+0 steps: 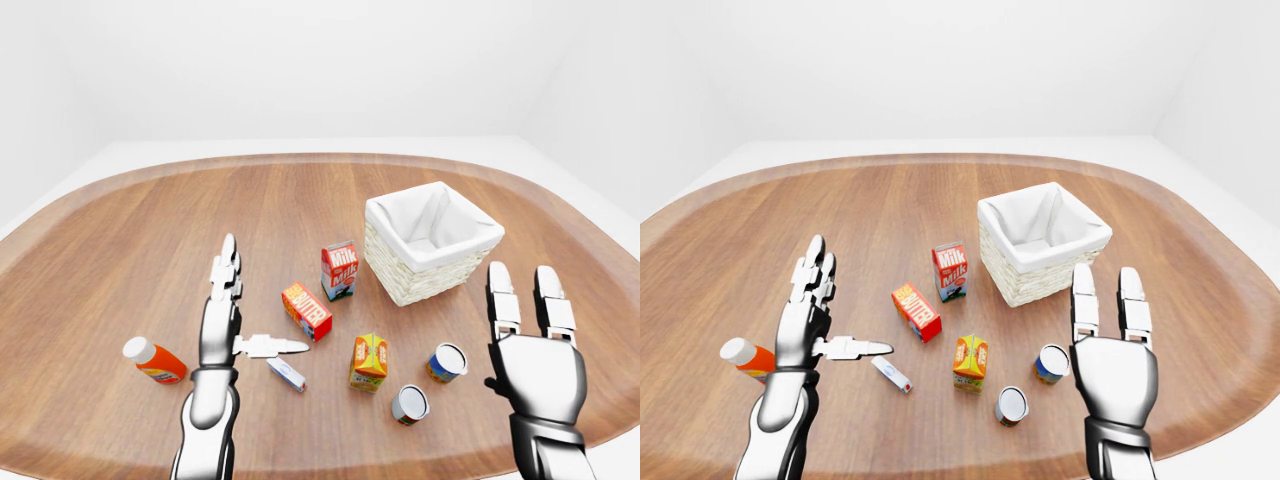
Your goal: Pick up the alphabet soup and the tomato sauce, and put them in the basket.
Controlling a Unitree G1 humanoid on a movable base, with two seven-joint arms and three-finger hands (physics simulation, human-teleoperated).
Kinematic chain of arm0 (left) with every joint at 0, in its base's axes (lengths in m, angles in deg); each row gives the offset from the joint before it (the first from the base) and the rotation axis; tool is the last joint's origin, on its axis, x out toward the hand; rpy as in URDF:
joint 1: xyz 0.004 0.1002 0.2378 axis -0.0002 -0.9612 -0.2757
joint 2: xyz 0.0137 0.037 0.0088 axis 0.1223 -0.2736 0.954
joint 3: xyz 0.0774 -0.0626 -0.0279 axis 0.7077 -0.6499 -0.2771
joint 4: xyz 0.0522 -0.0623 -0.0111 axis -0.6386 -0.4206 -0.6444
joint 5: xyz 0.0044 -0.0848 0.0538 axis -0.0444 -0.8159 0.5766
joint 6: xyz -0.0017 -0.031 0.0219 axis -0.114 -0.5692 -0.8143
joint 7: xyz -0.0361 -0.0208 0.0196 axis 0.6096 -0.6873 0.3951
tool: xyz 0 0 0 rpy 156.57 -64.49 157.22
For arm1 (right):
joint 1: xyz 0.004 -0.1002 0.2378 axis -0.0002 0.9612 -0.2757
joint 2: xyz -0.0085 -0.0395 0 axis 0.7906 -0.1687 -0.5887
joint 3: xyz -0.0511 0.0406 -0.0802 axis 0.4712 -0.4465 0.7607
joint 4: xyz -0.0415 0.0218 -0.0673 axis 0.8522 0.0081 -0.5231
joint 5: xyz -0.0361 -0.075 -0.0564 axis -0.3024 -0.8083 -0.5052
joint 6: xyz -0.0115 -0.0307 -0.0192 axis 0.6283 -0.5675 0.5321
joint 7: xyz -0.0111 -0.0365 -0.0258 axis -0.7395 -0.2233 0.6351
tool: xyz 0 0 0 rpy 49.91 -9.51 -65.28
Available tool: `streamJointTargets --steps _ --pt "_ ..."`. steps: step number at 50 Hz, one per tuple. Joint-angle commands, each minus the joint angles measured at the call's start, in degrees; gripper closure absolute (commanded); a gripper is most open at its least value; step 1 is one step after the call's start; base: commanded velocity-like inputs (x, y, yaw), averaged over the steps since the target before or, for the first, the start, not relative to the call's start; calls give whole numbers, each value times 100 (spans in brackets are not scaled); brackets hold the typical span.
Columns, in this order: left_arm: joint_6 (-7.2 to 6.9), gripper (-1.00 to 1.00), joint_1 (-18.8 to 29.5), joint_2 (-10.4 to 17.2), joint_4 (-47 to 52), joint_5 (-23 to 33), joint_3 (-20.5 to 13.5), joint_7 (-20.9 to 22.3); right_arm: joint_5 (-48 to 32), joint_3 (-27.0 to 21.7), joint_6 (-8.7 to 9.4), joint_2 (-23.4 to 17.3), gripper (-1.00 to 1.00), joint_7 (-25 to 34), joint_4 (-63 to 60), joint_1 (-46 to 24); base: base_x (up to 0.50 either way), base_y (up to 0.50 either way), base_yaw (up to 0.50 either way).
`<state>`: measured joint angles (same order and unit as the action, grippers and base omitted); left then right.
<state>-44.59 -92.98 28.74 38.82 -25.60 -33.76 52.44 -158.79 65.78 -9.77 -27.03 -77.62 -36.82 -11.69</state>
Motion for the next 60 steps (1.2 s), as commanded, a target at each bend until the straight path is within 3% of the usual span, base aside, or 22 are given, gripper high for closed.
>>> streamJointTargets --steps 1,30,60 --pt "0 -100 -2 6 -41 -22 -12 6 -169 196 0 -118 -100 -195 145 18 0 0 0" --pt "0 -100 6 4 -72 -20 -7 2 -596 911 0 -590 -100 -838 972 -176 0 0 0" --pt "0 -100 14 5 -74 -25 -13 9 -495 1086 0 -858 -100 -1078 1844 -613 0 0 0"
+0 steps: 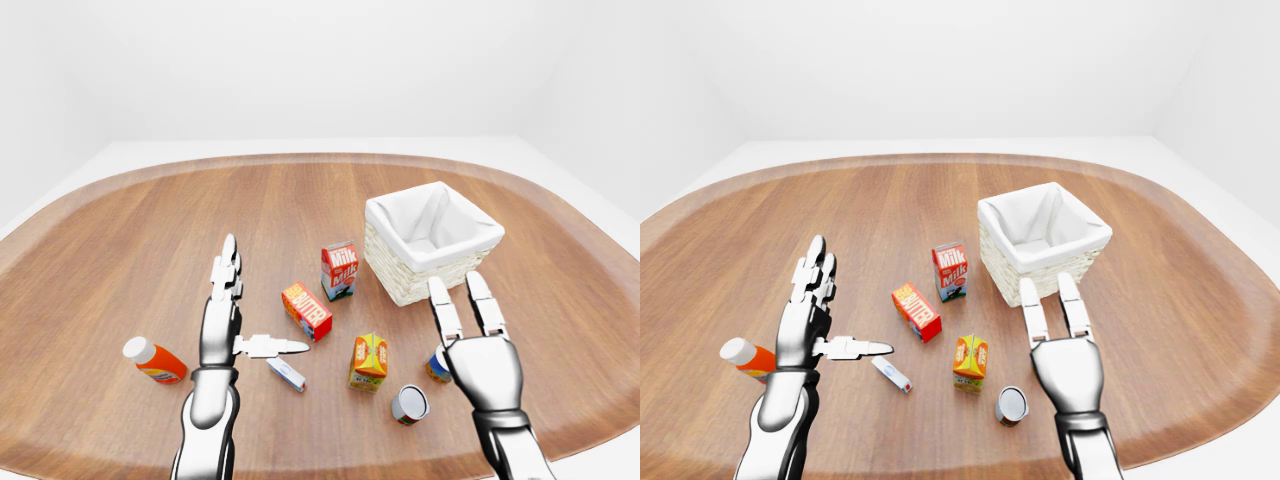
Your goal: Pick up the alphabet soup and the tomato sauce, and put them in the basket.
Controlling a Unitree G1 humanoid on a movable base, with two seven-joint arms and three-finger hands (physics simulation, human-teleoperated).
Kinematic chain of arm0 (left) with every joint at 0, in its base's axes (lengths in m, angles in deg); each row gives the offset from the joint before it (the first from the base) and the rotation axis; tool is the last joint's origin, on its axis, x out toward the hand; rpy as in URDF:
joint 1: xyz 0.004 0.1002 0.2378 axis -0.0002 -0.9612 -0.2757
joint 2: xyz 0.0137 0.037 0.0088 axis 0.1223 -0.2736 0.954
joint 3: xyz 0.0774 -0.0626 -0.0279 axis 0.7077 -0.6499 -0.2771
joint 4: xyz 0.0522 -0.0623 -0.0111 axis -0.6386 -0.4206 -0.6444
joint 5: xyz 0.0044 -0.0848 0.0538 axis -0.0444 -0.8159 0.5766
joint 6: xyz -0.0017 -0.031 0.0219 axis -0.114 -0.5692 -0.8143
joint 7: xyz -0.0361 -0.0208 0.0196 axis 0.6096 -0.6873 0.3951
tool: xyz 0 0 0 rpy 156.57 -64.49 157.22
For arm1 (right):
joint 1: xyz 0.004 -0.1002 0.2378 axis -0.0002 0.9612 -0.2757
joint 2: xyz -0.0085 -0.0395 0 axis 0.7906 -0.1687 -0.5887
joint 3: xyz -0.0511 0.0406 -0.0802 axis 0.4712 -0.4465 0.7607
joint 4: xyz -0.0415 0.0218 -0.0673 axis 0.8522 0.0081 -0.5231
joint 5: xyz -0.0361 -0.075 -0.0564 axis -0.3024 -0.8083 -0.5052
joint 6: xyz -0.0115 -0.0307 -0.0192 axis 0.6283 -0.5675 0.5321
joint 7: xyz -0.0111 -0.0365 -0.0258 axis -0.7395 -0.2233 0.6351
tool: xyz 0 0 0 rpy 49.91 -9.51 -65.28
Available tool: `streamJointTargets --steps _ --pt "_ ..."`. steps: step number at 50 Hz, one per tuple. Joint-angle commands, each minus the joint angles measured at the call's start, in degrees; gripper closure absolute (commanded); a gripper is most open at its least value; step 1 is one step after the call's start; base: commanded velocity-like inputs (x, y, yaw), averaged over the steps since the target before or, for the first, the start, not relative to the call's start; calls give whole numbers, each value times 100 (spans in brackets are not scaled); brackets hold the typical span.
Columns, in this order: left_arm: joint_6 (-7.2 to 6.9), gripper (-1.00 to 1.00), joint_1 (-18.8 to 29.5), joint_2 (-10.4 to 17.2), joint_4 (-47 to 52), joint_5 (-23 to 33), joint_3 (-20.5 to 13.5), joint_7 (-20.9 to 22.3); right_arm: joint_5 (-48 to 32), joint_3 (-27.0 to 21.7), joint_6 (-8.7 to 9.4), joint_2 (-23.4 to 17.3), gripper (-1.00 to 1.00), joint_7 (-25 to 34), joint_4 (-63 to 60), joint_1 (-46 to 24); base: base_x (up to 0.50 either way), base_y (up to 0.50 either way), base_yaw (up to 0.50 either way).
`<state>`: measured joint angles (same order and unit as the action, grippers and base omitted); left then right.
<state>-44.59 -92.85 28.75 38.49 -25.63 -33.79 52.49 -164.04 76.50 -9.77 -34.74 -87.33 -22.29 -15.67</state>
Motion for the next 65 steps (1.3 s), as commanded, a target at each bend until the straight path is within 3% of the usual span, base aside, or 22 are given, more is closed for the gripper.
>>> streamJointTargets --steps 1,36,65 --pt "0 -100 1 4 -40 -20 -10 3 72 11 0 -97 -100 -88 441 -232 0 0 0" --pt "0 -100 1 4 -40 -20 -10 3 140 -35 0 -297 -100 -148 1301 -639 0 0 0" --pt "0 -100 1 5 -40 -21 -10 4 77 -101 0 -386 -100 -148 1547 -424 0 0 0"
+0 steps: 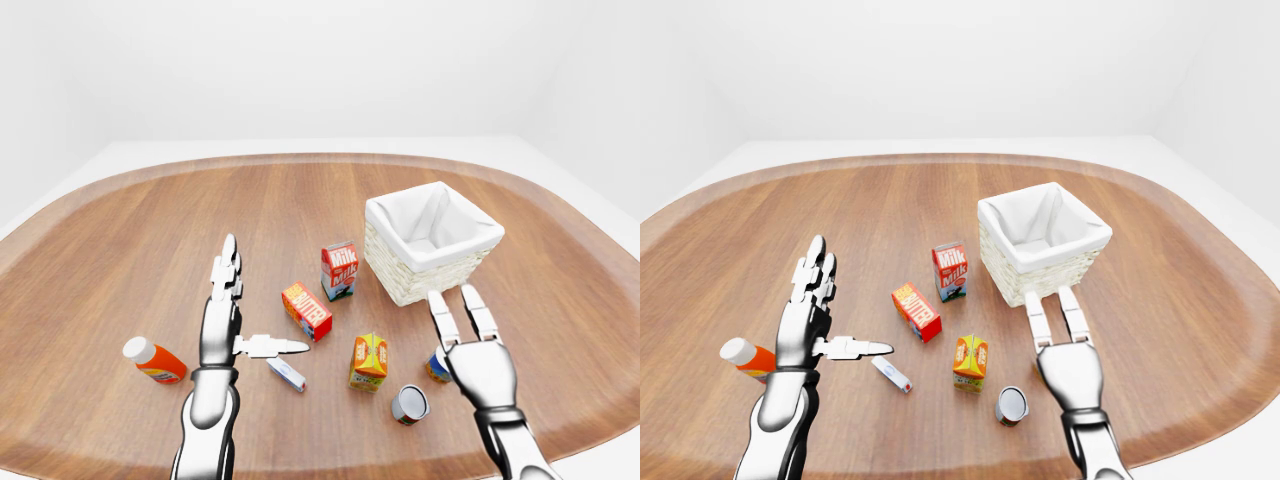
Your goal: Pick up the alphabet soup and the tomato sauce, and put them in the basket.
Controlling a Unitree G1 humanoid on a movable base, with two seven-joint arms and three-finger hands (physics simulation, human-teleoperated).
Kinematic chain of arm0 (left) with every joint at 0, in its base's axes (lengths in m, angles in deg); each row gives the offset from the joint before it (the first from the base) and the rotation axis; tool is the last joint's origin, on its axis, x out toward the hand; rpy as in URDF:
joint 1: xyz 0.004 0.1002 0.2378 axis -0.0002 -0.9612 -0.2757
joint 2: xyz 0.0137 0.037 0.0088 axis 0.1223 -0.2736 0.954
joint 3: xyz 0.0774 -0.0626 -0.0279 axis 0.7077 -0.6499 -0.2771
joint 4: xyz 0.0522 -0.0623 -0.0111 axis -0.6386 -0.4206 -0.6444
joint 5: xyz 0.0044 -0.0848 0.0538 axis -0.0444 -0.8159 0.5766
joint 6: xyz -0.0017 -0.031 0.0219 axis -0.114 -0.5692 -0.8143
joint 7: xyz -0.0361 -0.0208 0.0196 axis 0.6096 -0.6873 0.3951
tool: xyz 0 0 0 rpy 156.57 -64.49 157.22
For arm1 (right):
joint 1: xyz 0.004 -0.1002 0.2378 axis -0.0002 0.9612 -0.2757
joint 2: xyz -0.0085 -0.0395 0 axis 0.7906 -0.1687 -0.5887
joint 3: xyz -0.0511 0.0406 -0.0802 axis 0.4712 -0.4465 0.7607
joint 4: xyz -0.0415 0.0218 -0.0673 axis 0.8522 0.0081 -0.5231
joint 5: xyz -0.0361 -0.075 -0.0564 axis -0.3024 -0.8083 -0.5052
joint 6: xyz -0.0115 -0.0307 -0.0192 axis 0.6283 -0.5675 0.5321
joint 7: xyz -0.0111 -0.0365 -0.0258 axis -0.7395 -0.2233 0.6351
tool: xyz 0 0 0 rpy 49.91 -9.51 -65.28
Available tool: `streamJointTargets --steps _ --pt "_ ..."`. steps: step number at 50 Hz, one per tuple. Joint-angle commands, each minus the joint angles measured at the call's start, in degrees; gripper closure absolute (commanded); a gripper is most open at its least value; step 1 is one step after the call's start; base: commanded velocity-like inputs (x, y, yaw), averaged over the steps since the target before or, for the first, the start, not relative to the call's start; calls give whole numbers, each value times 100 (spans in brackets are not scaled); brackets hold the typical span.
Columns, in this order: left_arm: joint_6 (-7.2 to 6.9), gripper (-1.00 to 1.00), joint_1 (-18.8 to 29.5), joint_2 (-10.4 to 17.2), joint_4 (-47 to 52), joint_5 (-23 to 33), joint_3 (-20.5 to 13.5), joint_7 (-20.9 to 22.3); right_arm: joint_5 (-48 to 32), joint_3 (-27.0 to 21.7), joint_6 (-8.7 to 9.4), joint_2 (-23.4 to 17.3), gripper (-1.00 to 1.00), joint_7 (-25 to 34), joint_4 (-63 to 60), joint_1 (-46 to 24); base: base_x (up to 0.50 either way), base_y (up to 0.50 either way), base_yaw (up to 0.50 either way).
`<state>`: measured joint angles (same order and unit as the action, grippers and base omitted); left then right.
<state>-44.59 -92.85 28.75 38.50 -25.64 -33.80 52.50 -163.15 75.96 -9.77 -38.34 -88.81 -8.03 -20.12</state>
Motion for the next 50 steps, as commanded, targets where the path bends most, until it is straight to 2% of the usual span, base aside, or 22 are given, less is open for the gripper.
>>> streamJointTargets --steps 1,50 --pt "0 -100 1 5 -42 -19 -10 2 -28 -44 0 -31 -100 0 158 20 0 0 0" --pt "0 -100 -1 6 -99 -31 -12 0 -140 268 0 -186 -100 0 1091 -198 0 0 0"
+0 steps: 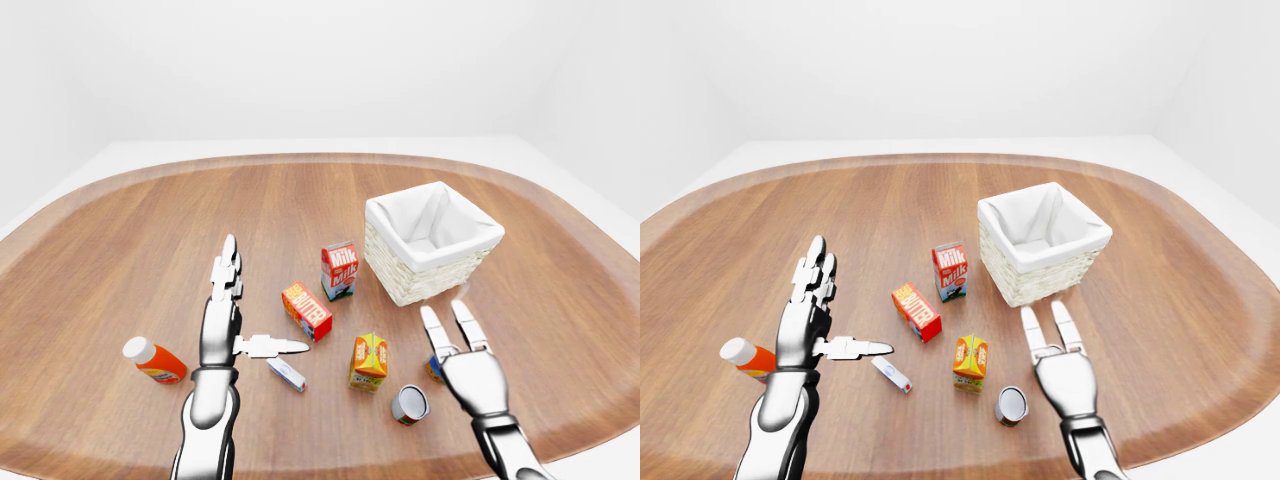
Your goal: Pick up the alphabet soup and the tomato sauce, and put them in the basket.
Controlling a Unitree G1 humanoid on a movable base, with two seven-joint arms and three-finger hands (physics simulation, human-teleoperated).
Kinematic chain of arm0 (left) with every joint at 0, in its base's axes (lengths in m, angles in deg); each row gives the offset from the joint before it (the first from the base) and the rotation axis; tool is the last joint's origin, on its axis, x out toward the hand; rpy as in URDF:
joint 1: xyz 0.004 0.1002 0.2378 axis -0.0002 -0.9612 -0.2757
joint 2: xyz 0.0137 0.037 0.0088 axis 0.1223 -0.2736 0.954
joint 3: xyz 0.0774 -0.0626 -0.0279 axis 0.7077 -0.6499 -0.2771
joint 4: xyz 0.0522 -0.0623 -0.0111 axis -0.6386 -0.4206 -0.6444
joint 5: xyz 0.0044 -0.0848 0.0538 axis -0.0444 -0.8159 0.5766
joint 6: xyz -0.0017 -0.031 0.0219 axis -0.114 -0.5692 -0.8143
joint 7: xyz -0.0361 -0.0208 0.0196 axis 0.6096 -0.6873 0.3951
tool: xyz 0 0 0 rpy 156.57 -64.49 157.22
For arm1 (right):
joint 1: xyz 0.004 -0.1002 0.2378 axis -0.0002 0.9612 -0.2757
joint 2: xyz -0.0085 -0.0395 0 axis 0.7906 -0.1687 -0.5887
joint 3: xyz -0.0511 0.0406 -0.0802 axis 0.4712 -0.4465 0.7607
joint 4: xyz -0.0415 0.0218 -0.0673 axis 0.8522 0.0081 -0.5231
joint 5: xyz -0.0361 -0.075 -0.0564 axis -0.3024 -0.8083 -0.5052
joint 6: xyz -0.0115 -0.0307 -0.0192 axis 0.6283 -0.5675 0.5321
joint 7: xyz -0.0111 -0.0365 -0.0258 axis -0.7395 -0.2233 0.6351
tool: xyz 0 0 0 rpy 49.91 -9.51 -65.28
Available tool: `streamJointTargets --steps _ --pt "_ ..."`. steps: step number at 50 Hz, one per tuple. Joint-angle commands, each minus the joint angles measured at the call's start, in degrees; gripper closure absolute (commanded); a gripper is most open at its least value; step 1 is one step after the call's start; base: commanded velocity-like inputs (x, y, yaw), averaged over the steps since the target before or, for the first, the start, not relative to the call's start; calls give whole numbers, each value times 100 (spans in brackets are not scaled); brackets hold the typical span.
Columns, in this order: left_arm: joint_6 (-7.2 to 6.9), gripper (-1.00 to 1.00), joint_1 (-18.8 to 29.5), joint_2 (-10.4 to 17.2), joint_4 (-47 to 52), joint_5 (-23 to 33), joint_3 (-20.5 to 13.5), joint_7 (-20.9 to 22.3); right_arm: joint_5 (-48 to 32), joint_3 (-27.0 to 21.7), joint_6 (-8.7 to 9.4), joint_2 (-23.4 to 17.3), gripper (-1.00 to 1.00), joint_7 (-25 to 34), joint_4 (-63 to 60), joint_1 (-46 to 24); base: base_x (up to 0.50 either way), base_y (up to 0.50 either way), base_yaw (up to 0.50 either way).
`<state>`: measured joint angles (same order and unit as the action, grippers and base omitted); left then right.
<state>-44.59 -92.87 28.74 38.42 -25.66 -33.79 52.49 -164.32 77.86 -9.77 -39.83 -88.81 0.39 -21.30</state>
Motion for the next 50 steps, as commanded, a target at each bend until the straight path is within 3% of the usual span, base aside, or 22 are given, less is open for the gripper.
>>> streamJointTargets --steps 1,50 --pt "0 -100 4 7 -97 -30 -14 1 -18 82 0 -40 -100 0 251 -80 0 0 0" --pt "0 -100 -19 5 -56 -25 -5 6 216 389 0 -320 -100 0 2294 -1239 0 0 0"
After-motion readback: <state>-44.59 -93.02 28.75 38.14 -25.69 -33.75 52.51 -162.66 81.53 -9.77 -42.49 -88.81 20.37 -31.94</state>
